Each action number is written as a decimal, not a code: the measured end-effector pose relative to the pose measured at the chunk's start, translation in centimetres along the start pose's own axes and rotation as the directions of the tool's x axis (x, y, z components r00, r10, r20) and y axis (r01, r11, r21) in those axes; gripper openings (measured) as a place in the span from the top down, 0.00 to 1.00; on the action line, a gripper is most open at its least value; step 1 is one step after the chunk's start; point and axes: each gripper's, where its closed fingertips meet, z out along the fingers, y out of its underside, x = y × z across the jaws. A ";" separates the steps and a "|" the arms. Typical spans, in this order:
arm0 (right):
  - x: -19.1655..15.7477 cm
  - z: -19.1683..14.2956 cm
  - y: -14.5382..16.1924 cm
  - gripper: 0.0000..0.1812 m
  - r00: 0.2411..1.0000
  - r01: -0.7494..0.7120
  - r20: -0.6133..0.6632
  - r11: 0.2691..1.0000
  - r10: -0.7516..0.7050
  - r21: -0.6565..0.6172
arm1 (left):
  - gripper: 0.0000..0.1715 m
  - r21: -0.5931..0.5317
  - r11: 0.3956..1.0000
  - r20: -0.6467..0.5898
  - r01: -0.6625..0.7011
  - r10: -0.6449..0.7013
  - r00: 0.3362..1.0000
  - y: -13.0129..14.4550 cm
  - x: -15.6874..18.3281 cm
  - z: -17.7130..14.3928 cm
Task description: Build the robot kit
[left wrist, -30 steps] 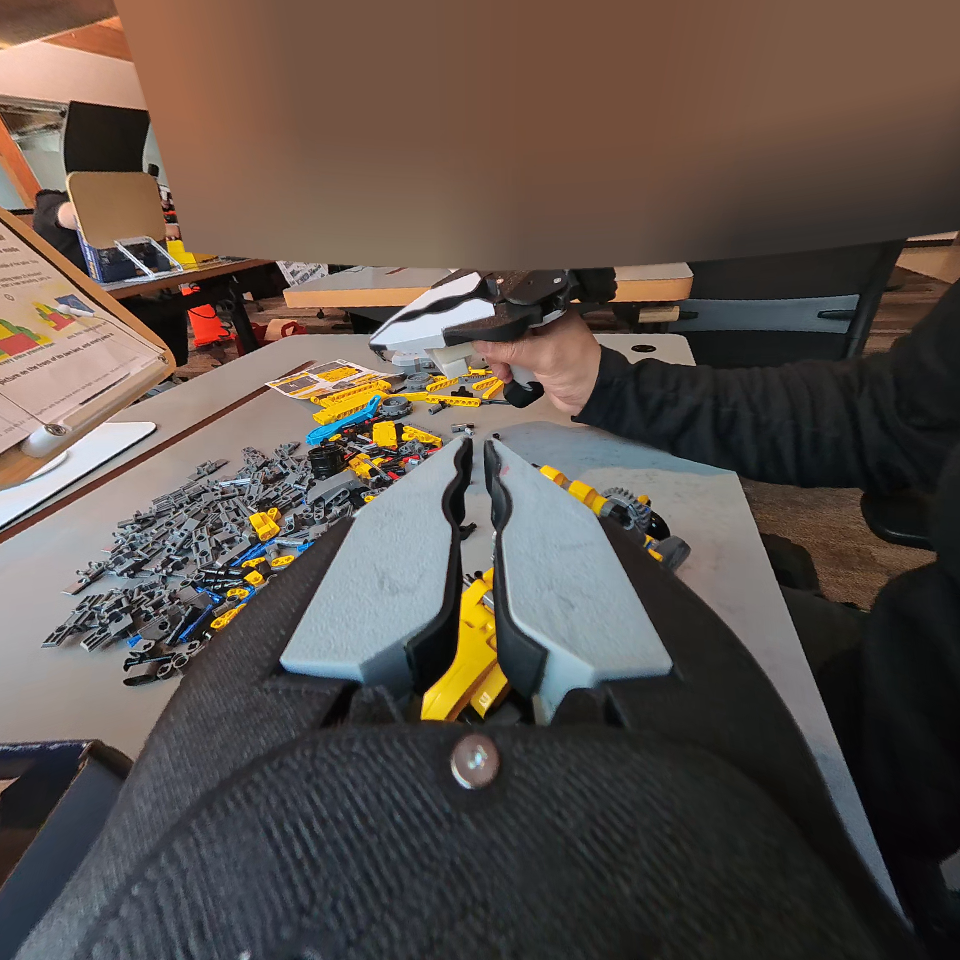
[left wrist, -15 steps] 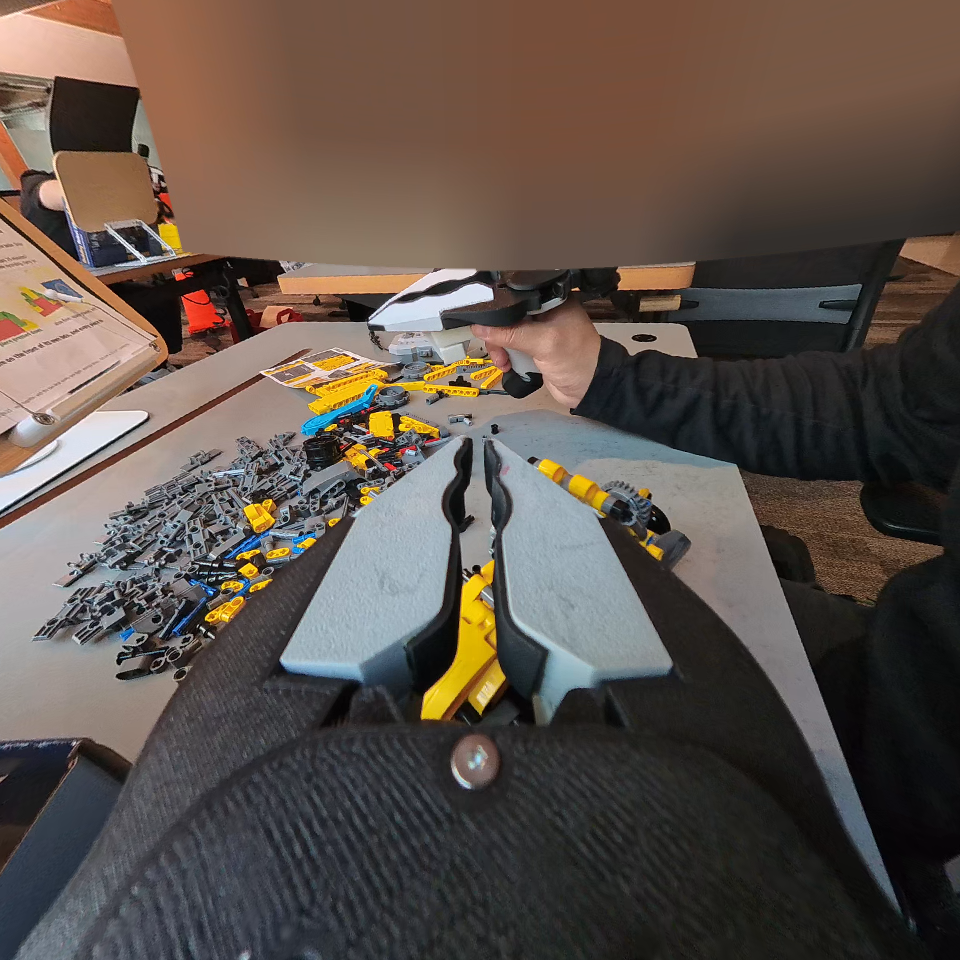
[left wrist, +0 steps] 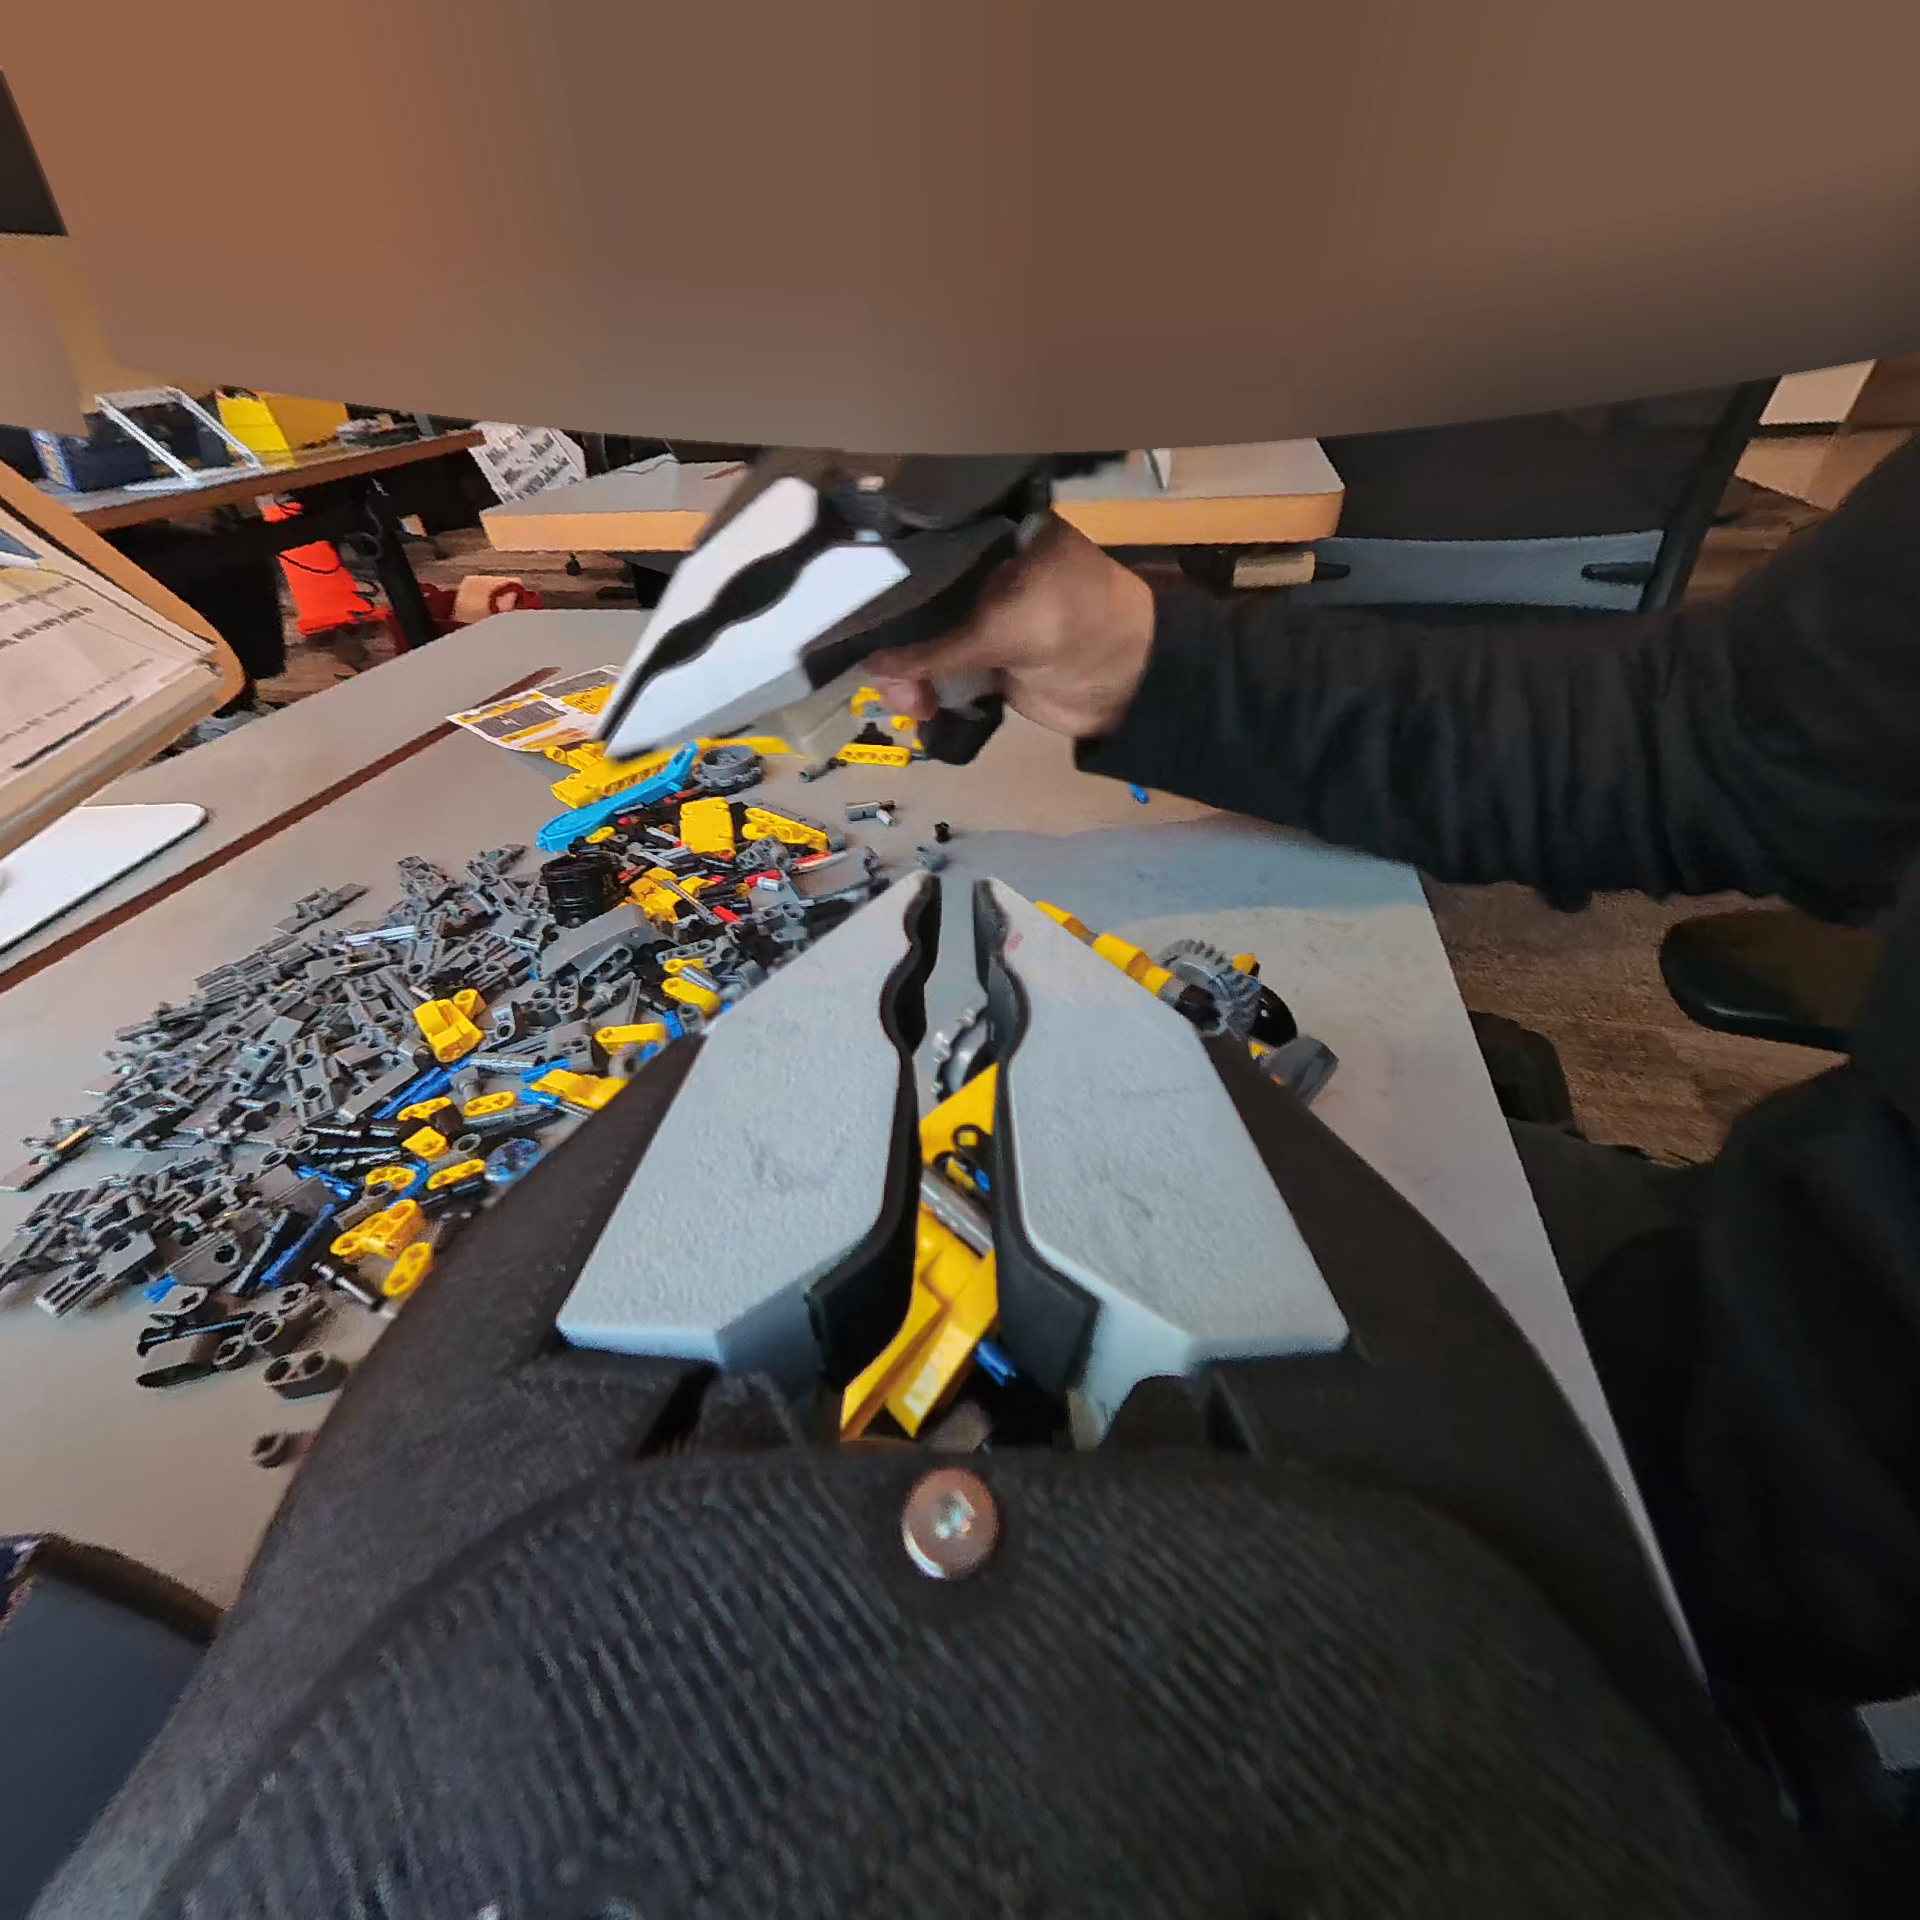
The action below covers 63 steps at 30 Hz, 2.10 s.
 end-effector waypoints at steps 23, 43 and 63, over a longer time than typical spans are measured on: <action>-7.6 12.1 3.7 0.97 0.810 0.391 0.573 0.842 -0.125 -0.370 | 0.97 -0.026 0.997 0.000 -0.079 0.079 0.997 0.1 0.2 0.4; -5.4 4.9 -1.0 0.97 0.939 0.023 0.329 0.935 0.101 -0.354 | 0.95 0.053 0.986 0.085 -0.156 0.152 0.985 -3.0 0.5 -1.1; -6.0 -2.0 -2.6 0.97 0.944 -0.230 0.186 0.949 0.271 -0.217 | 0.91 -0.005 0.998 0.179 -0.061 0.061 0.982 -2.2 -2.1 -1.2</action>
